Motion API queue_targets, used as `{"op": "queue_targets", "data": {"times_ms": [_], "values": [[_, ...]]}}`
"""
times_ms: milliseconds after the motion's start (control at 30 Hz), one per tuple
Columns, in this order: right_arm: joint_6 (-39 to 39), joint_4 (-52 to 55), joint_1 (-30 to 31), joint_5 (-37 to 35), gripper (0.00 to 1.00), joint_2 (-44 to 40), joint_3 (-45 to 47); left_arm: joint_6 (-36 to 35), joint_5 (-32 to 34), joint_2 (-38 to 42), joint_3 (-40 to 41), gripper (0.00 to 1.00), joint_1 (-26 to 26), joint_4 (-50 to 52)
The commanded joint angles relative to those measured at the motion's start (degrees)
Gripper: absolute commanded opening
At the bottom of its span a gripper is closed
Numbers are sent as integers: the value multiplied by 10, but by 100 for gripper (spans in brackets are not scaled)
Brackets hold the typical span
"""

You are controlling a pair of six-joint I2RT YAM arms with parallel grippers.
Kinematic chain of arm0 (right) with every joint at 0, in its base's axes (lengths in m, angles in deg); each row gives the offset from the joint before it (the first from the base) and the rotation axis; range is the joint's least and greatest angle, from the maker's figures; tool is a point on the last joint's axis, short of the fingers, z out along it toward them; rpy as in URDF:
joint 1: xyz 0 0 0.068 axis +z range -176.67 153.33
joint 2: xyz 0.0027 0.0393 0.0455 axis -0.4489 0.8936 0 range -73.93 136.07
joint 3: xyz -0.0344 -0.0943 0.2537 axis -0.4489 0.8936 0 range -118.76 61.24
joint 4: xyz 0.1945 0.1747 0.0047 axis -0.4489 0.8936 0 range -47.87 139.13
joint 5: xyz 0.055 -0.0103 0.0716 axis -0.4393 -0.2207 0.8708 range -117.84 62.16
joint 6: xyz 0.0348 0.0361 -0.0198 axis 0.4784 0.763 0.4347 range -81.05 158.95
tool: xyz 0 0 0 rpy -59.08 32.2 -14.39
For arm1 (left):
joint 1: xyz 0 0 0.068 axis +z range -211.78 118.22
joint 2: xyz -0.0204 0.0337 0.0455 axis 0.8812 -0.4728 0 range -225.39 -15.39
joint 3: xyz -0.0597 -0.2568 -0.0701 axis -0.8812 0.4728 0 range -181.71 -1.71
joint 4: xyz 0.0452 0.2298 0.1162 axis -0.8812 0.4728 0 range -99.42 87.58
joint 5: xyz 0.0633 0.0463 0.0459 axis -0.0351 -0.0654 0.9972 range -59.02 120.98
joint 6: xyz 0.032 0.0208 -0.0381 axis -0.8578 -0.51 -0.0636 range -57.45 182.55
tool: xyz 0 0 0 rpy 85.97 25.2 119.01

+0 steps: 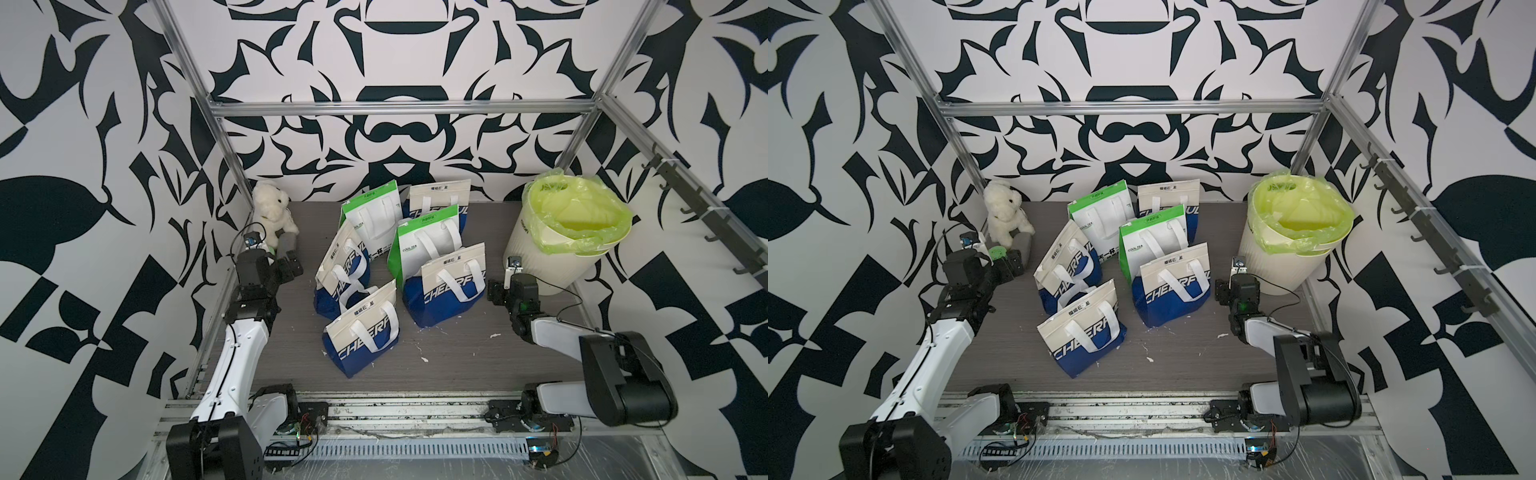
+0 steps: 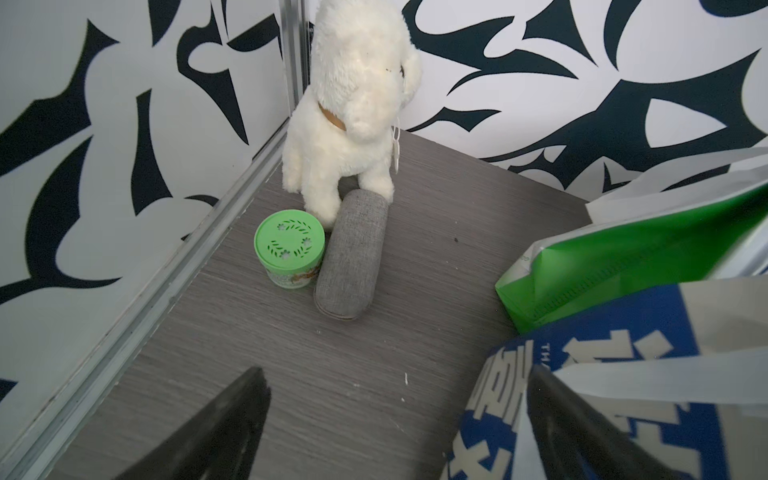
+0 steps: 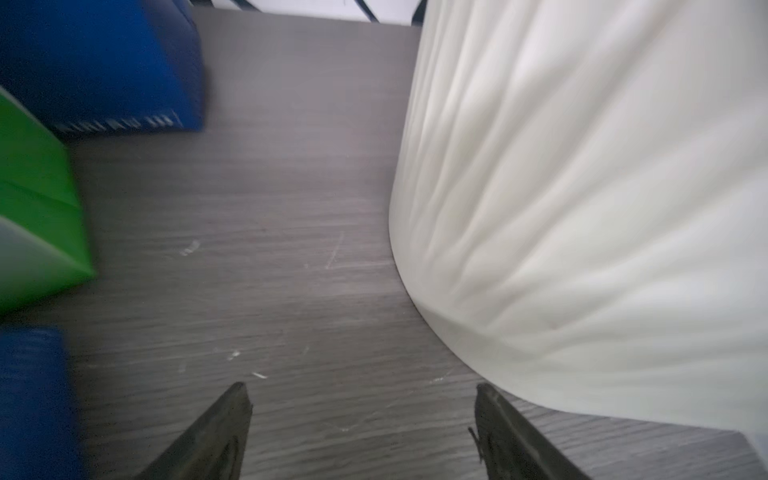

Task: Shred takeout receipts and throw away
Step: Reset both arms

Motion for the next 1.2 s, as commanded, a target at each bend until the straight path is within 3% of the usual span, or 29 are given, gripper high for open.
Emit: {"op": "queue_targets", "data": {"times_ms": [0, 33, 67, 100, 167, 333, 367, 433, 533, 567, 633, 733, 833, 933, 1167], "values": [[9, -112, 2, -27, 85, 45, -20, -28, 12, -20, 34, 100, 3, -102], [4, -158, 2, -17, 84, 73, -13, -27, 15, -27, 36, 99, 6, -105], [-12, -207, 2, 22, 99, 90, 12, -27, 15, -35, 41, 99, 9, -114], [-11, -247, 4, 26, 100, 99, 22, -27, 14, -40, 54, 99, 10, -134], [-4, -205, 3, 24, 100, 85, 14, -30, 12, -45, 84, 99, 12, -197], [-4, -219, 4, 24, 100, 90, 17, -38, 46, -118, 165, 100, 20, -394], [-6, -214, 6, 24, 100, 88, 16, -11, 61, -139, 170, 99, 29, -418], [-14, -211, 9, 24, 100, 89, 13, -4, 39, -173, 179, 100, 41, -426], [-15, -209, 9, 24, 100, 88, 13, 12, 50, -248, 227, 100, 42, -585], [-15, -207, 10, 24, 100, 87, 13, -7, 8, -263, 219, 100, 40, -578], [-15, -208, 9, 24, 100, 87, 13, -39, -7, -316, 207, 99, 21, -625], [-15, -208, 9, 24, 100, 87, 13, -50, -17, -286, 191, 99, 16, -542], [-15, -207, 9, 24, 100, 89, 13, -32, 26, -313, 207, 99, 15, -620], [-18, -204, 9, 26, 100, 97, 5, -29, 33, -292, 201, 99, 14, -572], [-19, -205, 8, 39, 100, 89, 11, -25, 40, -298, 192, 99, 15, -566]]}}
